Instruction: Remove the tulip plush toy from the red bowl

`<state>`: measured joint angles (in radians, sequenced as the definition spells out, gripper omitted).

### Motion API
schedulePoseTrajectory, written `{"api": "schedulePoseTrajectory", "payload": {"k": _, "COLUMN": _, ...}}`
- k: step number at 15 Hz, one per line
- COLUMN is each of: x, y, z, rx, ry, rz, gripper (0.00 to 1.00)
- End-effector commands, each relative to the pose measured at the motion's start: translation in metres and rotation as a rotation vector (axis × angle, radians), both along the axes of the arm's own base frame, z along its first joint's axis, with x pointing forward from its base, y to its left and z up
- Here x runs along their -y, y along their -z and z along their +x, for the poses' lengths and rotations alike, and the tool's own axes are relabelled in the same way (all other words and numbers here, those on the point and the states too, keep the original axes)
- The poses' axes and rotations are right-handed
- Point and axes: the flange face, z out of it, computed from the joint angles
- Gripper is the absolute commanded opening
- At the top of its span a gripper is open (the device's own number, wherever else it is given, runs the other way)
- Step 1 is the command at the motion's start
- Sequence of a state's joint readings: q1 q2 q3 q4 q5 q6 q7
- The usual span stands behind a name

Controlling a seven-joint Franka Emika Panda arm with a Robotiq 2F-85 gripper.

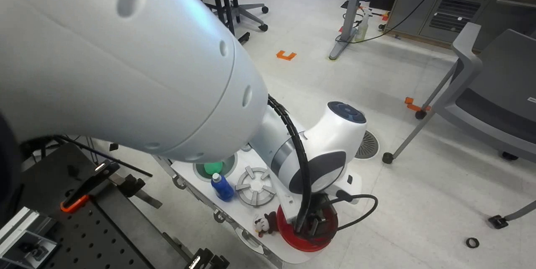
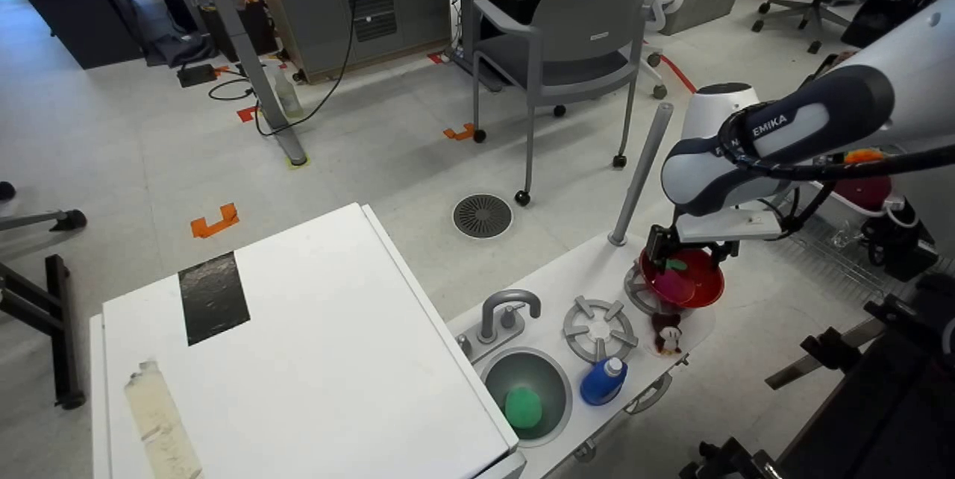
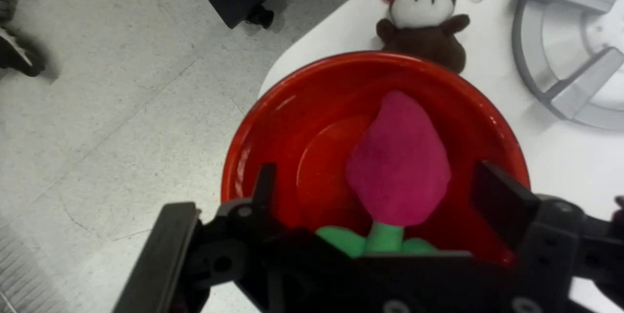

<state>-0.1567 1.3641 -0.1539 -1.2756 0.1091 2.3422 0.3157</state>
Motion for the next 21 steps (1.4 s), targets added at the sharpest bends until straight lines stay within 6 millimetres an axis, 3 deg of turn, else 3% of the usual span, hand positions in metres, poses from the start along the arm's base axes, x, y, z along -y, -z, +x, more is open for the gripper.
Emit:
{"api": "schedulePoseTrajectory", "payload": {"k": 1, "x": 0.002, "y": 0.022, "z": 0.02, "rx": 0.08, "ry": 0.017, "rz": 0.032, "gripper": 1.0}}
{"api": "schedulePoseTrajectory", "payload": {"k": 4, "x": -0.003, "y": 0.038, "z": 0.025, "rx": 0.094, "ry": 0.002, "rz": 0.015, "gripper": 1.0}}
{"api": "schedulePoseTrajectory", "payload": {"k": 5, "x": -0.006, "y": 0.028, "z": 0.018, "rx": 0.091, "ry": -0.002, "rz": 0.013, "gripper": 1.0}}
{"api": "schedulePoseTrajectory", "payload": {"k": 10, "x": -0.007, "y": 0.037, "z": 0.009, "rx": 0.068, "ry": 0.0, "rz": 0.004, "gripper": 1.0}}
{"api": "schedulePoseTrajectory", "payload": {"k": 12, "x": -0.005, "y": 0.04, "z": 0.005, "rx": 0.058, "ry": 0.006, "rz": 0.004, "gripper": 0.74}}
{"api": "schedulePoseTrajectory", "payload": {"k": 21, "x": 0.001, "y": 0.043, "z": -0.003, "rx": 0.05, "ry": 0.01, "rz": -0.066, "gripper": 0.06}}
